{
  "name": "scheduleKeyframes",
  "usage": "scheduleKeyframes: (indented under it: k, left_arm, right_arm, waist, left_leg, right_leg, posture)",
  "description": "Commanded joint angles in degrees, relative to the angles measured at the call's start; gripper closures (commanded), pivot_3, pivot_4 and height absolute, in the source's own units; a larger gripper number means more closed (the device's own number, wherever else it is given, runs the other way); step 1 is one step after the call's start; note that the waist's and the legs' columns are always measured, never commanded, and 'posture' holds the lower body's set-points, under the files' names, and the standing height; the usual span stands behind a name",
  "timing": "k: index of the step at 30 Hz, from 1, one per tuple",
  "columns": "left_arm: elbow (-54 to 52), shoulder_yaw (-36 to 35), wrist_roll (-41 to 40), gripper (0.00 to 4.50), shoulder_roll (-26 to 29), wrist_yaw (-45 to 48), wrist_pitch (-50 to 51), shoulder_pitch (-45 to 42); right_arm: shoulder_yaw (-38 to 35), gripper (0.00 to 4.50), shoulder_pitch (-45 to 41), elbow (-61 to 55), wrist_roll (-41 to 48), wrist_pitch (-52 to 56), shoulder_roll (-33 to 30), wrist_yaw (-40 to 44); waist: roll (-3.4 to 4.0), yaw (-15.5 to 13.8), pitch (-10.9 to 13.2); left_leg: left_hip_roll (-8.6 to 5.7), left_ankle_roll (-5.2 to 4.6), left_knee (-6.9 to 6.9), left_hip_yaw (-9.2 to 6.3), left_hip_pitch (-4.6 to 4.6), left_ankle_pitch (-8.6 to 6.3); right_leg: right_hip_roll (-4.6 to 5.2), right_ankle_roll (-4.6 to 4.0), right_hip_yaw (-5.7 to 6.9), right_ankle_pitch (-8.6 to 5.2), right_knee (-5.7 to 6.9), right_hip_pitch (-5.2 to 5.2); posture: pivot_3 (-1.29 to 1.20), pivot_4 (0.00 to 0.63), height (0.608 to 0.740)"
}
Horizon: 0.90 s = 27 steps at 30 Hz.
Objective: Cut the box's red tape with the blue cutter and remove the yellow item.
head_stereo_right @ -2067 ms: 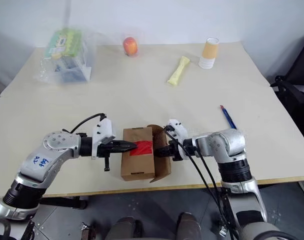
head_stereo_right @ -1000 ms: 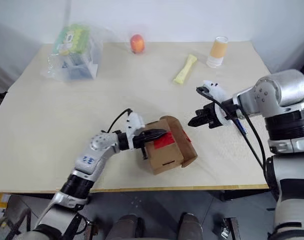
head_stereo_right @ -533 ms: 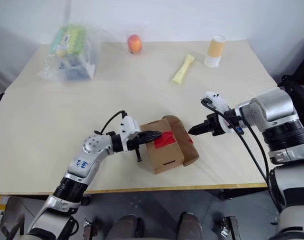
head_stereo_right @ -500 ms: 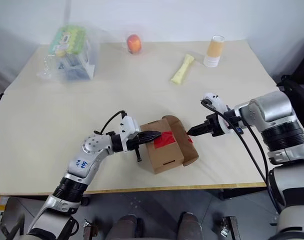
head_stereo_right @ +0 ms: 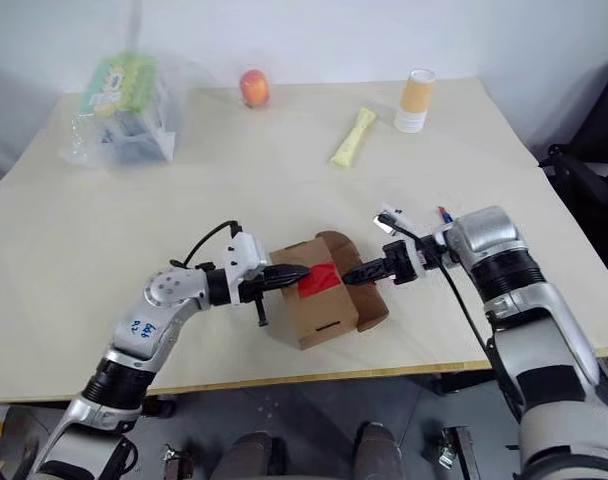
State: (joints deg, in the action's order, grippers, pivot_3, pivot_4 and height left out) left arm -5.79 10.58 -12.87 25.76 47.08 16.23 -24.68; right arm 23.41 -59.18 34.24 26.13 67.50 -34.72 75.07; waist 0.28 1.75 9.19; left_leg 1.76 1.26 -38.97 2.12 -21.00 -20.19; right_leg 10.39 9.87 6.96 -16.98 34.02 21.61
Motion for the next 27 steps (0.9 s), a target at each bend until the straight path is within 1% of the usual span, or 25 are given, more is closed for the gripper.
scheduleKeyframes:
  k: [1, 3, 7, 9, 13, 15, 16, 17, 18, 19, 23, 27]
  left_arm:
    - [0.21, 0.55, 0.97, 4.5, 1.52, 0.09, 3.04, 2.16]
    - [-0.59, 0.16, 0.96, 4.5, 1.98, 0.03, 3.61, 2.52]
    - [-1.88, -0.39, 0.61, 4.5, 2.77, -0.1, 4.49, 3.21]
    - [-2.15, -0.49, 0.67, 4.5, 3.02, -0.13, 4.7, 3.5]
    - [-2.25, -0.76, 0.73, 4.5, 3.1, -0.31, 4.93, 3.76]
    - [-1.91, -0.79, 0.8, 4.5, 3.04, -0.36, 4.73, 3.73]
    - [-1.56, -0.79, 0.87, 4.5, 2.94, -0.43, 4.52, 3.68]
    - [-1.32, -0.8, 0.92, 4.5, 2.86, -0.46, 4.38, 3.63]
    - [-0.94, -0.8, 0.95, 4.5, 2.63, -0.55, 4.14, 3.55]
    - [-0.53, -0.77, 1.01, 4.5, 2.4, -0.62, 3.87, 3.46]
    - [1.61, -0.51, 1.22, 4.5, 0.99, -0.87, 2.25, 2.98]
    - [5.49, 0.24, 1.91, 4.5, -1.73, -1.49, -1.01, 1.37]
  right_arm:
    - [1.79, 1.03, 1.2, -1.09, -0.46, 2.13, 3.25, 0.71]
    - [1.78, 1.71, 0.96, 0.53, -2.01, 1.59, 4.94, -0.51]
    - [-0.05, 3.04, -1.43, 7.38, -5.33, 1.2, 8.46, -4.14]
    - [-0.86, 3.04, -2.59, 10.02, -6.64, 1.17, 9.89, -5.72]
    - [-1.71, 3.04, -3.13, 11.36, -7.92, 1.99, 11.62, -7.54]
    - [-3.52, 3.42, -2.92, 10.75, -7.8, 3.79, 12.34, -9.77]
    - [-4.61, 3.69, -2.73, 9.89, -7.62, 5.05, 12.58, -11.17]
    - [-5.41, 4.1, -2.58, 9.23, -7.49, 5.97, 12.74, -12.2]
    - [-6.46, 4.35, -2.69, 8.31, -7.14, 7.45, 12.53, -13.08]
    - [-7.45, 4.48, -2.96, 7.36, -6.8, 8.87, 12.14, -13.85]
    - [-10.07, 4.48, -4.56, 3.26, -5.34, 14.11, 9.46, -15.48]
    - [-10.03, 4.48, -7.16, -0.32, -3.75, 17.73, 5.12, -15.18]
  waist:
    - [0.0, 0.11, 0.0]
    - [0.0, 0.15, 0.0]
    - [0.01, 0.28, 0.0]
    - [0.02, 0.46, -0.01]
    - [0.0, 0.54, -0.03]
    - [0.0, 0.54, -0.03]
    - [0.0, 0.55, -0.04]
    - [0.0, 0.56, -0.04]
    - [0.0, 0.54, -0.04]
    - [0.0, 0.49, -0.04]
    - [0.06, -0.06, 0.0]
    - [0.24, -1.14, 0.11]
  left_leg:
    - [0.01, 0.01, 0.01, 0.0, 0.01, 0.0]
    - [0.01, 0.02, 0.02, 0.0, 0.03, 0.0]
    - [0.01, 0.03, 0.01, 0.01, 0.05, 0.0]
    - [0.02, 0.04, 0.01, 0.01, 0.07, 0.0]
    - [0.02, 0.06, 0.01, 0.04, 0.34, 0.0]
    - [0.02, 0.06, 0.01, 0.08, 0.46, 0.0]
    - [0.03, 0.06, 0.01, 0.1, 0.49, 0.0]
    - [0.03, 0.07, 0.01, 0.12, 0.5, 0.0]
    - [0.03, 0.08, 0.01, 0.12, 0.5, -0.01]
    - [0.03, 0.09, 0.02, 0.12, 0.5, -0.01]
    - [0.02, 0.09, -0.01, 0.13, 0.46, -0.01]
    - [-0.03, 0.08, -0.12, 0.09, 0.2, -0.01]
  right_leg:
    - [-0.01, 0.0, 0.0, 0.0, 0.0, 0.0]
    - [-0.01, 0.0, 0.0, 0.0, 0.02, 0.0]
    - [-0.01, 0.0, -0.01, 0.0, 0.05, 0.0]
    - [-0.01, 0.0, -0.02, 0.0, 0.08, 0.0]
    - [-0.01, 0.0, -0.09, 0.0, 0.16, -0.21]
    - [-0.01, -0.01, -0.14, 0.0, 0.18, -0.29]
    - [-0.01, -0.01, -0.17, 0.0, 0.21, -0.29]
    - [-0.01, -0.01, -0.19, -0.01, 0.23, -0.28]
    - [-0.01, -0.01, -0.21, -0.01, 0.28, -0.26]
    - [-0.01, -0.01, -0.21, -0.01, 0.29, -0.25]
    - [0.0, -0.01, -0.22, -0.01, 0.29, -0.22]
    - [0.02, -0.01, -0.21, 0.0, 0.19, -0.1]
  posture:
    - [0.0, 0.15, 0.74]
    - [0.0, 0.15, 0.74]
    - [0.0, 0.15, 0.74]
    - [0.0, 0.15, 0.74]
    - [0.0, 0.15, 0.74]
    - [0.0, 0.15, 0.74]
    - [0.0, 0.15, 0.74]
    - [0.0, 0.15, 0.74]
    - [0.0, 0.15, 0.74]
    - [0.0, 0.15, 0.74]
    - [0.0, 0.15, 0.74]
    - [0.0, 0.15, 0.74]
